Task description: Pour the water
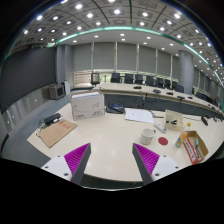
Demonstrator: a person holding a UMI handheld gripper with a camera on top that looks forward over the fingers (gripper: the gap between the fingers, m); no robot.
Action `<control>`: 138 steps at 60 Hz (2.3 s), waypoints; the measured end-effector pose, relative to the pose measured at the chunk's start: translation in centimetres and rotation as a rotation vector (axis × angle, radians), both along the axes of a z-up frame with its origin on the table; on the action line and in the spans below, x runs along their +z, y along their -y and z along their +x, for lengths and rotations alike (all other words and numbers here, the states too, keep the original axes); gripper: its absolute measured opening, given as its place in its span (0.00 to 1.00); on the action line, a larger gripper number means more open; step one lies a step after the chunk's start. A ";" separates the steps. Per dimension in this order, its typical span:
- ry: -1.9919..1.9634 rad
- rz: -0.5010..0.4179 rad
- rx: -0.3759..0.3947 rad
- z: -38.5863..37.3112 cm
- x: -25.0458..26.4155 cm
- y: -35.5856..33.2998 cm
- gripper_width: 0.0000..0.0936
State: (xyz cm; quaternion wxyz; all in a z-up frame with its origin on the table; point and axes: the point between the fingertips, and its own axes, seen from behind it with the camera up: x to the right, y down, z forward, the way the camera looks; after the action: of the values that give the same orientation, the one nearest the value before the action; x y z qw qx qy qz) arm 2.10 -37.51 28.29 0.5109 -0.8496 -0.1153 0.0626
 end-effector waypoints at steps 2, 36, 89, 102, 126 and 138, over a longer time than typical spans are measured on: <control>-0.006 -0.005 -0.015 0.1 -0.3 -0.5 0.92; -0.032 0.017 -0.276 24.2 -9.3 -9.5 0.92; -0.039 0.103 -0.332 45.9 -23.1 -36.0 0.62; 0.036 0.114 -0.325 45.7 -22.3 -36.5 0.46; 0.765 0.316 -0.156 39.7 -9.3 -38.7 0.45; 1.296 0.418 0.001 34.3 -7.1 -40.0 0.45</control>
State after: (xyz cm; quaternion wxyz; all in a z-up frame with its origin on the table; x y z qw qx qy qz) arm 36.36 2.51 21.17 0.4919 -0.5991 -0.4081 -0.4822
